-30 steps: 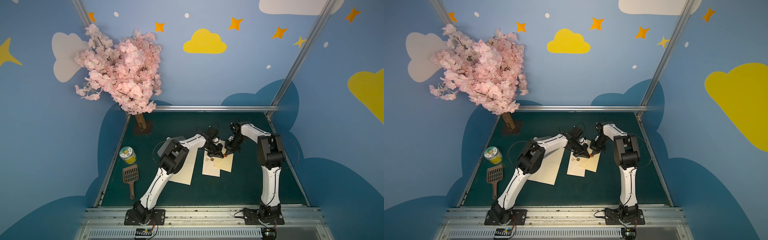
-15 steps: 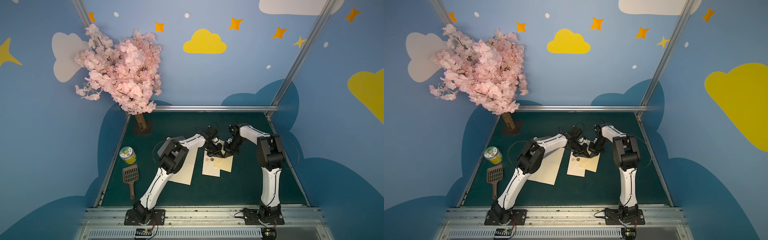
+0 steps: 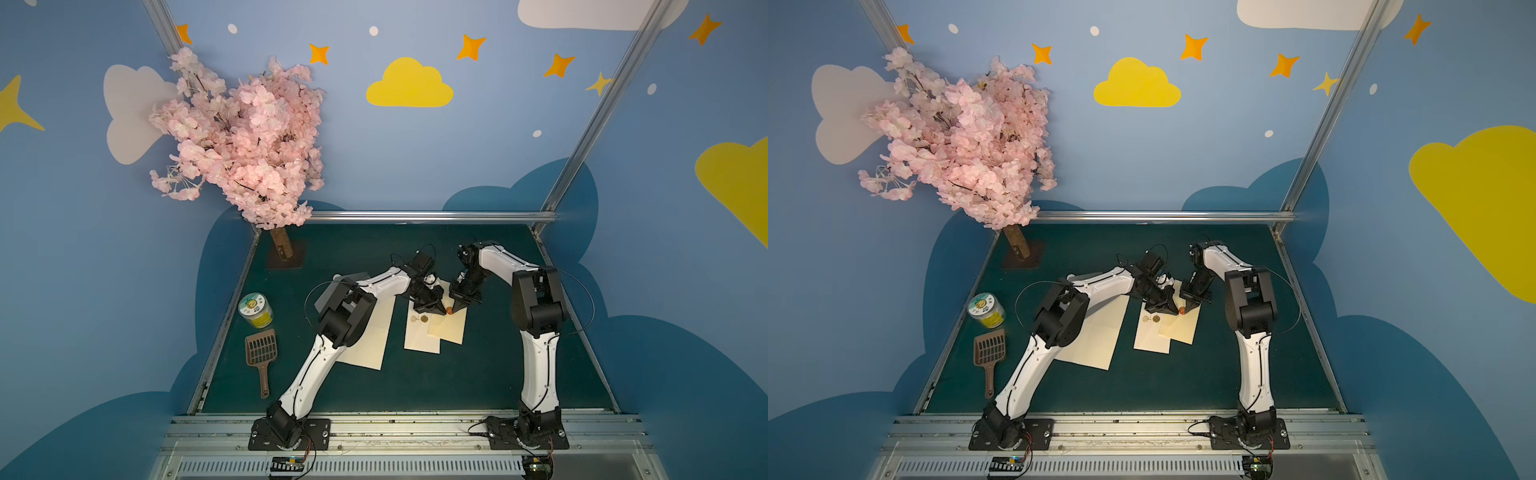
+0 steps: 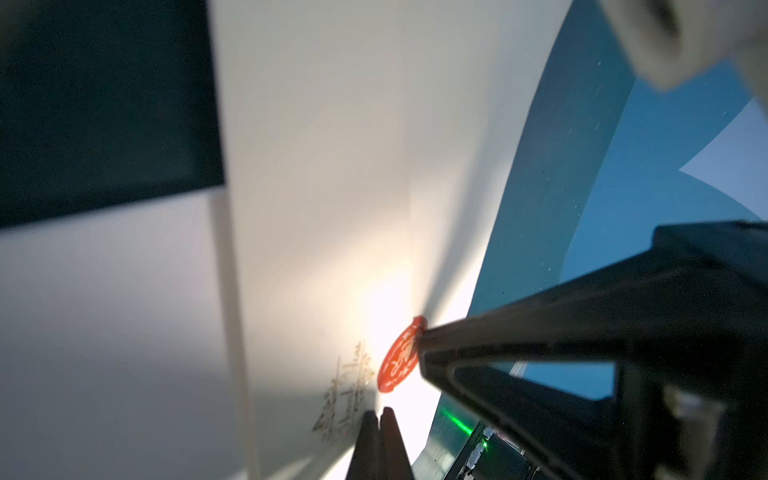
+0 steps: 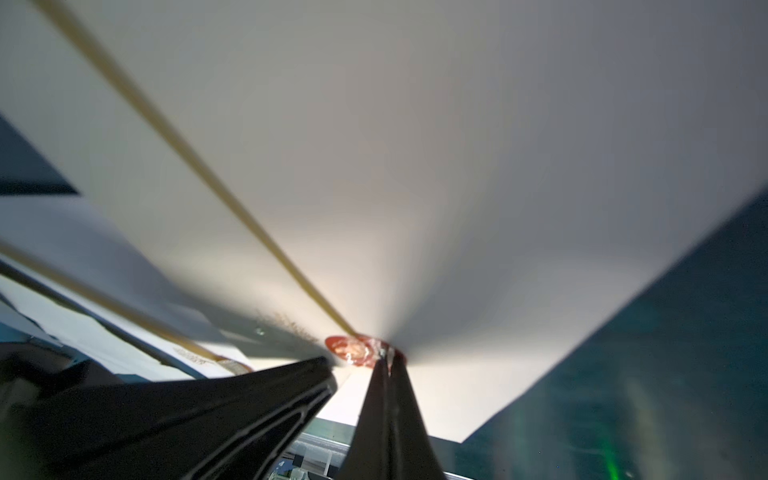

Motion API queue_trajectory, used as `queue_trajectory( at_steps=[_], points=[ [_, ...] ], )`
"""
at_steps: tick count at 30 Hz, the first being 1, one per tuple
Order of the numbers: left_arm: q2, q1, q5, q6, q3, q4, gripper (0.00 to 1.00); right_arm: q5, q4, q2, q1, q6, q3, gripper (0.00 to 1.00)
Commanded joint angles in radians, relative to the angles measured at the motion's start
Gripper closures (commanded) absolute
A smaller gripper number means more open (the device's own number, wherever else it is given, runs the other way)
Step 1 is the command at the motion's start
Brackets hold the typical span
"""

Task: Fold the letter paper in half and place it into the envelope
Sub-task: Fold the envelope flap on the envelope.

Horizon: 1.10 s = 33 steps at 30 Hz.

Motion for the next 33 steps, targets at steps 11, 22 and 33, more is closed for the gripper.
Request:
queue_trajectory(
  at_steps=[11,22,33],
  points=[
    [0.012,0.004,0.006,-0.006,0.0,-0.017,0.97,0.039,-0.009,0.043,0.001,-0.037,0.013,1.0],
    [0.015,0.004,0.007,-0.008,0.008,-0.017,0.97,-0.065,0.068,0.015,0.061,-0.024,-0.103,1.0],
    [-0.085,0.05,-0.006,0.05,0.019,-0.081,0.97,-0.016,0.005,0.036,0.043,-0.041,-0.018,1.0]
  ],
)
